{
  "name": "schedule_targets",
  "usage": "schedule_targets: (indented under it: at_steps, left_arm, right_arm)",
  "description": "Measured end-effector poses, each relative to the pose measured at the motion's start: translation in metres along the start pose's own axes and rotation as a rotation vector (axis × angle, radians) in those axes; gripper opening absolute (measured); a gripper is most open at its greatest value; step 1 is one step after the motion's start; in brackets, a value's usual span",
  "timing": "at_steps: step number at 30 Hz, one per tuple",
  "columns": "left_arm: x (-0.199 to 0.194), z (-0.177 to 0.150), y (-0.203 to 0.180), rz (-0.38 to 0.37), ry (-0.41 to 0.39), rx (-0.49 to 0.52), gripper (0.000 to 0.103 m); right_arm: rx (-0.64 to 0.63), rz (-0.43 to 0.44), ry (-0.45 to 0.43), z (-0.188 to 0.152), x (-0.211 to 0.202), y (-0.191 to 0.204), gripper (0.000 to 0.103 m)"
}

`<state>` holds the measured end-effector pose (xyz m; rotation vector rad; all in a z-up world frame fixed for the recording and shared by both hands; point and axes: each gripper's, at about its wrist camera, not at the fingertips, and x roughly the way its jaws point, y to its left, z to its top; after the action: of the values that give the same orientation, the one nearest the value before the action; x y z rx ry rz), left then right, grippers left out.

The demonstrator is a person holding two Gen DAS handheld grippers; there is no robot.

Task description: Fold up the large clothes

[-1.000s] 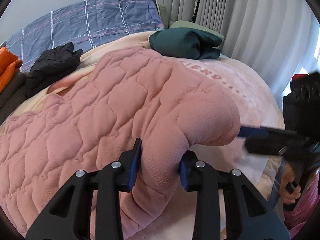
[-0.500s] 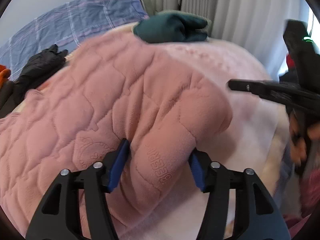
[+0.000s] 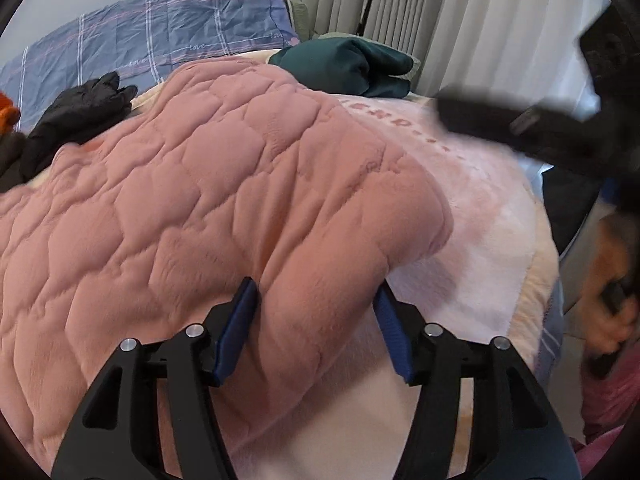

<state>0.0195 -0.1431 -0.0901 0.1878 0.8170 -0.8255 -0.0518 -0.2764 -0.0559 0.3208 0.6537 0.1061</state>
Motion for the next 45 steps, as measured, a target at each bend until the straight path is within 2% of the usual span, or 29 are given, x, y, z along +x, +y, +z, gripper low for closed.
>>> schedule_targets:
  at_steps: [2, 3, 6, 8, 10, 12, 15, 18, 20, 23, 24, 26, 28, 30, 33, 36, 37, 39, 42, 44, 45]
  left_arm:
    - [-0.008, -0.006, 0.007, -0.012, -0.004, -0.028, 0.06]
    - [-0.014, -0.01, 0.011, -0.024, -0.01, -0.045, 0.06]
    - [-0.032, -0.019, 0.018, -0.002, -0.014, -0.071, 0.06]
    - [-0.055, -0.026, 0.024, 0.042, -0.055, -0.061, 0.06]
    - [-0.088, -0.034, 0.047, 0.075, -0.116, -0.092, 0.06]
    - [-0.12, -0.043, 0.079, 0.137, -0.174, -0.16, 0.061]
    - [-0.166, -0.065, 0.151, 0.273, -0.241, -0.34, 0.061]
    - [-0.181, -0.085, 0.202, 0.379, -0.223, -0.49, 0.061]
    - [-0.186, -0.101, 0.225, 0.396, -0.218, -0.549, 0.061]
    - [-0.182, -0.121, 0.244, 0.325, -0.209, -0.62, 0.061]
    - [-0.178, -0.124, 0.247, 0.298, -0.201, -0.633, 0.062]
    - [-0.173, -0.132, 0.251, 0.26, -0.186, -0.646, 0.069]
    - [-0.164, -0.131, 0.255, 0.244, -0.165, -0.648, 0.071]
    - [-0.159, -0.127, 0.26, 0.222, -0.148, -0.639, 0.073]
    - [-0.154, -0.11, 0.278, 0.179, -0.123, -0.622, 0.078]
    - [-0.147, -0.095, 0.295, 0.161, -0.114, -0.62, 0.079]
    - [-0.142, -0.088, 0.299, 0.133, -0.111, -0.615, 0.079]
    - [-0.136, -0.083, 0.306, 0.085, -0.118, -0.621, 0.079]
    - [-0.124, -0.083, 0.322, 0.008, -0.122, -0.684, 0.079]
    - [-0.114, -0.09, 0.333, -0.059, -0.129, -0.736, 0.076]
    - [-0.111, -0.093, 0.336, -0.088, -0.138, -0.756, 0.073]
  right_arm:
    - [-0.014, -0.186, 0.125, -0.018, 0.044, -0.008, 0.015]
    - [-0.004, -0.201, 0.147, -0.027, 0.058, -0.014, 0.015]
    - [0.04, -0.175, 0.109, -0.036, 0.06, -0.022, 0.015]
    - [0.028, -0.187, 0.105, -0.035, 0.05, -0.015, 0.015]
    - [0.025, -0.2, 0.107, -0.031, 0.042, -0.006, 0.019]
    - [0.045, -0.19, 0.078, -0.02, 0.022, 0.0, 0.025]
    - [0.004, -0.148, -0.003, 0.001, -0.005, 0.025, 0.033]
    - [-0.095, -0.068, -0.01, 0.013, -0.001, 0.072, 0.036]
    - [-0.151, -0.031, 0.001, 0.017, 0.013, 0.1, 0.038]
    - [-0.21, 0.02, 0.051, 0.011, 0.051, 0.132, 0.049]
    - [-0.209, 0.002, 0.119, 0.004, 0.078, 0.136, 0.05]
    - [-0.189, -0.075, 0.286, -0.023, 0.134, 0.131, 0.053]
    - [-0.25, -0.106, 0.228, -0.031, 0.132, 0.138, 0.054]
    - [-0.295, -0.122, 0.236, -0.025, 0.121, 0.149, 0.054]
    - [-0.219, -0.047, 0.21, 0.0, 0.101, 0.147, 0.054]
    - [-0.201, -0.034, 0.131, 0.029, 0.09, 0.15, 0.054]
    - [-0.194, -0.036, 0.117, 0.038, 0.093, 0.151, 0.054]
    - [-0.16, -0.022, 0.124, 0.052, 0.109, 0.152, 0.054]
    - [-0.062, 0.008, 0.189, 0.065, 0.154, 0.141, 0.05]
    - [-0.063, -0.055, 0.262, 0.06, 0.193, 0.131, 0.048]
    - [-0.075, -0.06, 0.281, 0.054, 0.214, 0.125, 0.048]
